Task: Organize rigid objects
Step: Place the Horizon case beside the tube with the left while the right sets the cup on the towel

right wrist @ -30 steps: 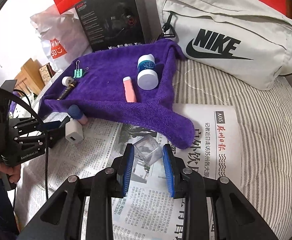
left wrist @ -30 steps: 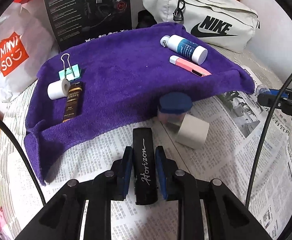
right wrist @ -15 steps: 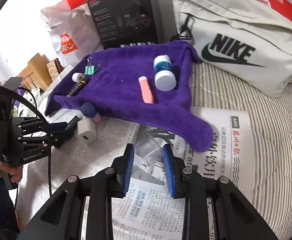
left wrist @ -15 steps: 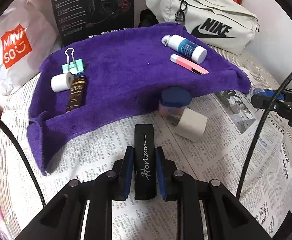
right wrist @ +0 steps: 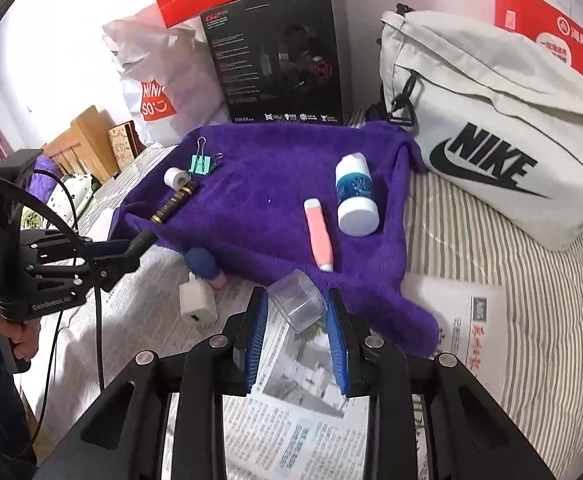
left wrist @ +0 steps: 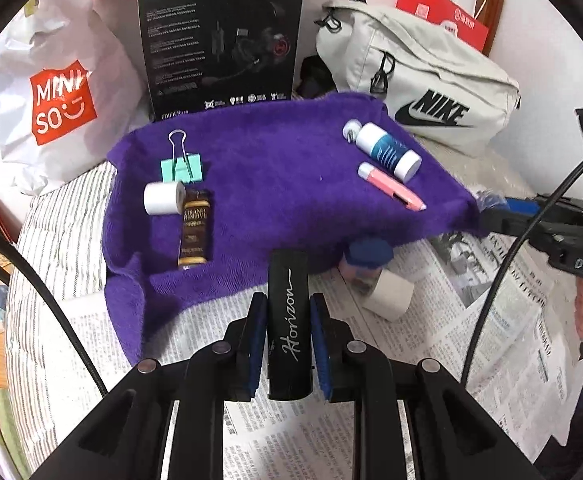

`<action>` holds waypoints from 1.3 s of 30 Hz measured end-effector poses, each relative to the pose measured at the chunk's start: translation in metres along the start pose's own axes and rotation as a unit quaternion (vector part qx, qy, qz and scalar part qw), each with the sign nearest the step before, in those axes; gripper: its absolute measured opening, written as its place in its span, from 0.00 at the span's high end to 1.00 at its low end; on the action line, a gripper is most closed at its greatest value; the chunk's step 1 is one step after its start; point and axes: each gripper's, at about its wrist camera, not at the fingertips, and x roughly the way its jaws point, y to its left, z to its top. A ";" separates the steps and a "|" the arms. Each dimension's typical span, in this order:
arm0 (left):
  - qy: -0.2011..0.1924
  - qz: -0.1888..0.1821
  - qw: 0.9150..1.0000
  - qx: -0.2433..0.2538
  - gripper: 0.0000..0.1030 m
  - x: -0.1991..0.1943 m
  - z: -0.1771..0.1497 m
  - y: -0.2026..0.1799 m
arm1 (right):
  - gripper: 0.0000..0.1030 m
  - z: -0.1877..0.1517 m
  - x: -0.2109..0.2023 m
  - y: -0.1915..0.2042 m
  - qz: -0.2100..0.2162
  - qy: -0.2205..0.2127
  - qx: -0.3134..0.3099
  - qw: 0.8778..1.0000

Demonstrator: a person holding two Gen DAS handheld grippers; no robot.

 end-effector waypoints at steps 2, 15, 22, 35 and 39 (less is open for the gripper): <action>-0.004 -0.003 1.000 -0.003 0.80 -0.002 0.005 0.004 | 0.72 0.004 0.002 -0.001 -0.002 0.000 -0.002 1.000; -0.009 -0.009 1.000 -0.010 0.80 0.008 0.034 0.023 | 0.72 0.022 0.020 -0.015 -0.014 0.011 0.003 1.000; 0.000 -0.011 1.000 -0.012 0.80 0.023 0.046 0.031 | 0.71 0.034 0.040 -0.012 0.002 0.021 -0.002 1.000; 0.008 -0.012 1.000 -0.026 0.80 0.034 0.050 0.050 | 0.72 0.047 0.101 0.010 0.024 0.075 -0.025 0.997; 0.009 -0.017 0.999 -0.028 0.80 0.037 0.052 0.052 | 0.72 0.050 0.108 0.011 0.017 0.077 -0.030 0.996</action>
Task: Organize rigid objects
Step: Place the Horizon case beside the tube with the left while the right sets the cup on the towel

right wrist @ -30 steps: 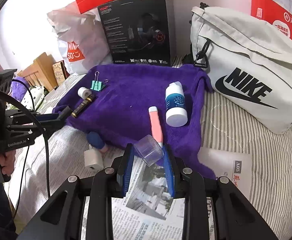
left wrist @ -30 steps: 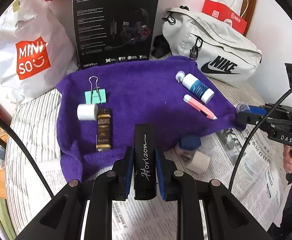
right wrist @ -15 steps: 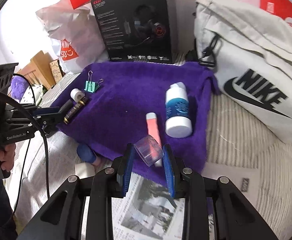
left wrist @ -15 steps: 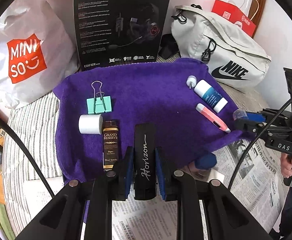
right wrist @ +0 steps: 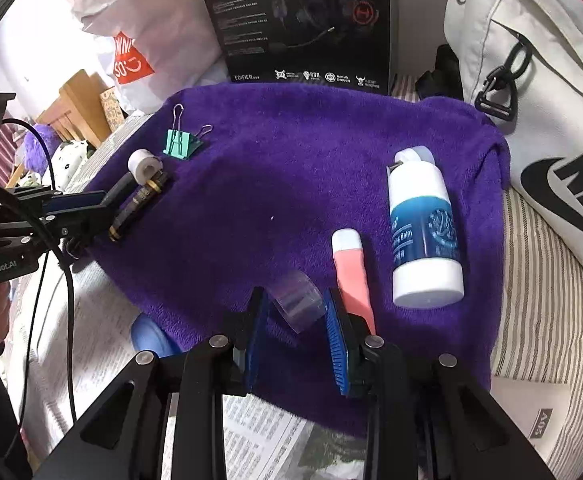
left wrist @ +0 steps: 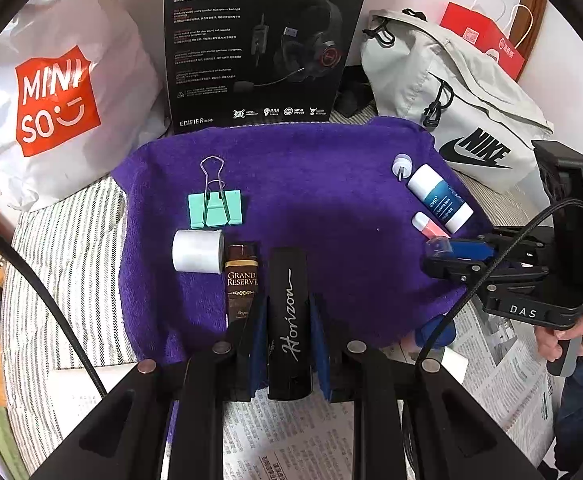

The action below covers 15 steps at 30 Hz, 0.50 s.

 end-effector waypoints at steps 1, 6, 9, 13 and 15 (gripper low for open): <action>0.000 0.000 1.000 0.000 0.80 0.000 0.001 0.000 | 0.72 0.001 0.001 0.000 -0.001 0.000 -0.002 1.000; 0.000 -0.002 1.000 0.000 0.80 0.002 0.003 0.000 | 0.71 0.002 0.001 0.001 0.002 0.007 -0.009 1.000; 0.000 -0.003 1.000 0.000 0.80 0.002 0.004 0.000 | 0.69 0.002 0.000 0.000 0.005 0.011 -0.009 1.000; 0.002 -0.004 1.000 -0.001 0.80 0.004 0.006 -0.002 | 0.64 0.000 -0.003 0.000 0.005 0.014 -0.006 1.000; 0.005 -0.005 1.000 -0.001 0.80 0.008 0.007 -0.002 | 0.62 -0.001 -0.005 -0.001 0.005 0.014 -0.002 1.000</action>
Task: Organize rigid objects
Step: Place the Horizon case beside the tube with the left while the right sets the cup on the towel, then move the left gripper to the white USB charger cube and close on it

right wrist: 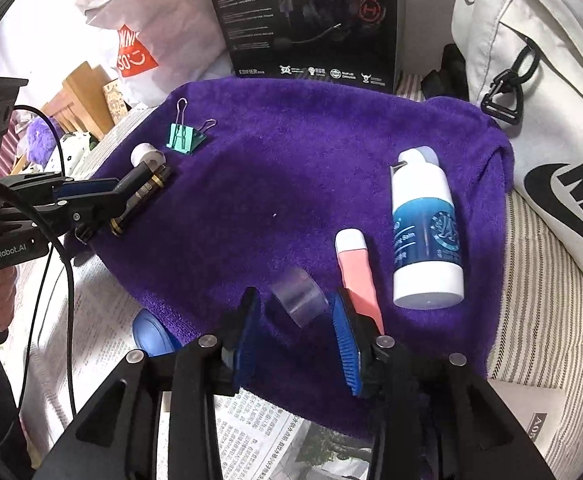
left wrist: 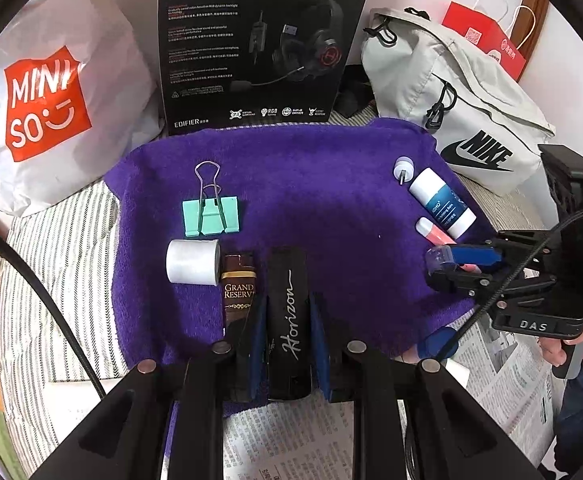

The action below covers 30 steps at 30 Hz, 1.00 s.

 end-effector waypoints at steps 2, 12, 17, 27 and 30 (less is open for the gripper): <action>0.002 0.000 1.000 -0.001 0.80 0.003 0.001 0.000 | 0.61 -0.001 -0.003 0.000 0.001 -0.001 0.001 1.000; 0.025 0.001 1.000 -0.004 0.80 0.028 0.005 0.003 | 0.60 -0.010 -0.024 -0.005 -0.005 -0.024 0.008 1.000; 0.029 0.001 1.000 -0.007 0.80 0.039 0.012 0.005 | 0.60 -0.014 -0.032 -0.011 -0.012 -0.031 0.015 0.999; 0.033 0.026 0.999 0.011 0.80 0.044 0.017 0.000 | 0.60 -0.024 -0.040 -0.019 -0.007 -0.039 0.036 0.999; 0.035 0.026 0.999 0.011 0.77 0.044 0.016 -0.001 | 0.60 -0.029 -0.043 -0.019 -0.007 -0.042 0.040 0.998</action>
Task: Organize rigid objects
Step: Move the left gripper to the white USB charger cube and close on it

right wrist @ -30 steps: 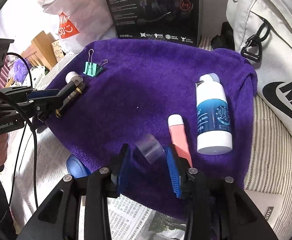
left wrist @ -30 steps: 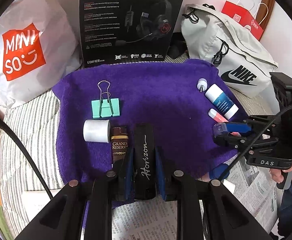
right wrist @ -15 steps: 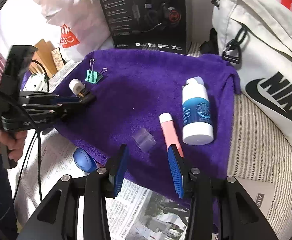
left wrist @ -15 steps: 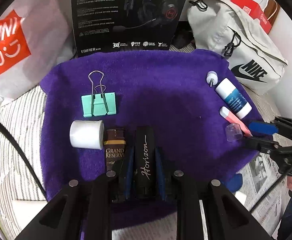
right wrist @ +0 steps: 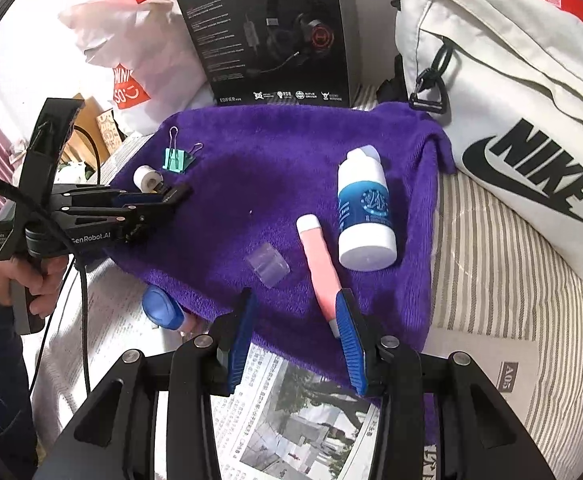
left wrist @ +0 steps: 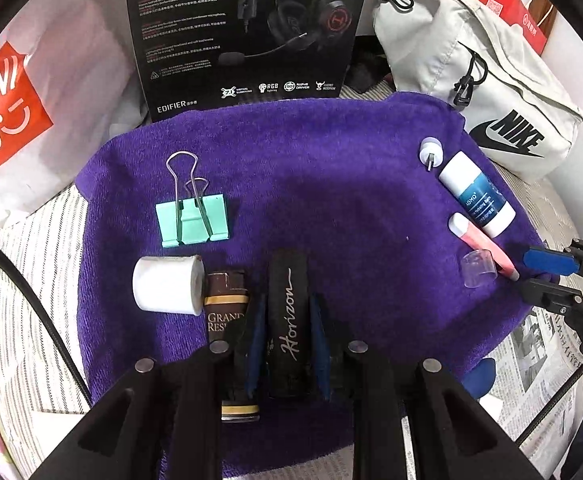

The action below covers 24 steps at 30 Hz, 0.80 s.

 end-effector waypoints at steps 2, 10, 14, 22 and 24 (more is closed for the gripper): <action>0.002 -0.004 1.000 0.000 0.72 -0.001 -0.002 -0.001 | 0.60 -0.001 -0.003 0.000 0.002 -0.003 0.006 1.000; 0.002 -0.002 1.000 -0.019 0.63 -0.016 -0.021 -0.008 | 0.58 -0.015 -0.022 0.002 0.001 -0.018 0.015 1.000; -0.017 -0.003 1.000 -0.009 0.62 -0.037 -0.031 -0.021 | 0.57 -0.025 -0.033 0.002 -0.001 -0.022 0.016 1.000; -0.043 -0.043 0.998 0.032 0.52 -0.067 -0.053 -0.061 | 0.57 -0.047 -0.056 -0.008 -0.013 -0.034 0.038 0.999; -0.046 -0.052 0.996 0.052 0.40 -0.066 -0.060 -0.073 | 0.57 -0.053 -0.063 -0.012 -0.012 -0.038 0.046 0.998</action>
